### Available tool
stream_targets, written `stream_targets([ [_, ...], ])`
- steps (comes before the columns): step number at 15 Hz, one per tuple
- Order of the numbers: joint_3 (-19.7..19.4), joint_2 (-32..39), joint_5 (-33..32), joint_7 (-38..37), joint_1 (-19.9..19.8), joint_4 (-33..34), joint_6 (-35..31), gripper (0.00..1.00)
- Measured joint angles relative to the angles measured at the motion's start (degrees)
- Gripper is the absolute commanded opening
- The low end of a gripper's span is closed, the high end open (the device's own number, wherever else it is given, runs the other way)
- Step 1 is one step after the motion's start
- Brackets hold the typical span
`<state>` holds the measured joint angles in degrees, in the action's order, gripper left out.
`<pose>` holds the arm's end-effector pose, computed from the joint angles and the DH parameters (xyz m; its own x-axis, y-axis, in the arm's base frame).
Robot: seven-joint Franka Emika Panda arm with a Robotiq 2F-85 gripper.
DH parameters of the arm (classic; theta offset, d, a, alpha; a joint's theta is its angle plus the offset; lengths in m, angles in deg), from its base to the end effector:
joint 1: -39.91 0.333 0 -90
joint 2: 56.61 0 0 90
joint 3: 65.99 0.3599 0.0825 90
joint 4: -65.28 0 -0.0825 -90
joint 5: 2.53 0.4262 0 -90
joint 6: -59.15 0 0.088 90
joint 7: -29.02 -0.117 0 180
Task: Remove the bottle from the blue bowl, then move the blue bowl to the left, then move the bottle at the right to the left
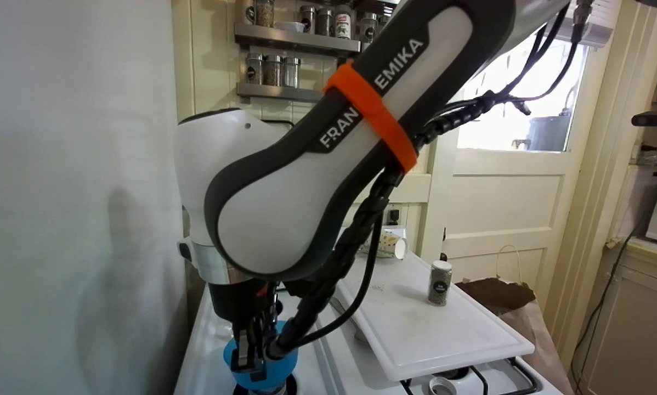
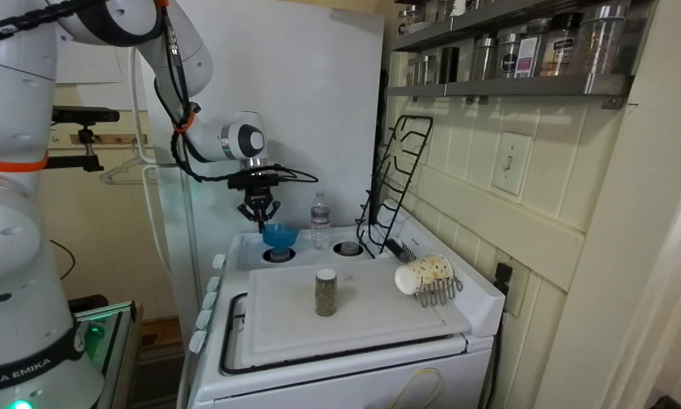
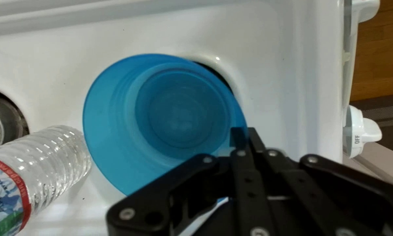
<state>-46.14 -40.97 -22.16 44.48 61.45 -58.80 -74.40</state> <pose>0.4502 0.3844 0.2693 0.3361 0.9330 -0.1290 0.9403 -0.3244 0.1034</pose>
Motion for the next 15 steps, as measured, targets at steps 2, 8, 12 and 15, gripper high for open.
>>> stream_targets([
  [2, -0.06, 0.73, 0.00, 0.02, 0.05, 1.18, 0.05, 0.30],
  [8, 0.08, 2.91, 0.00, 0.25, 1.41, 3.34, 2.15, 0.72],
  [12, -0.02, 2.73, 0.03, -0.47, 1.43, 3.28, 3.09, 0.99],
  [15, -0.04, 0.69, 2.13, -2.72, 0.67, 1.96, 3.09, 1.00],
])
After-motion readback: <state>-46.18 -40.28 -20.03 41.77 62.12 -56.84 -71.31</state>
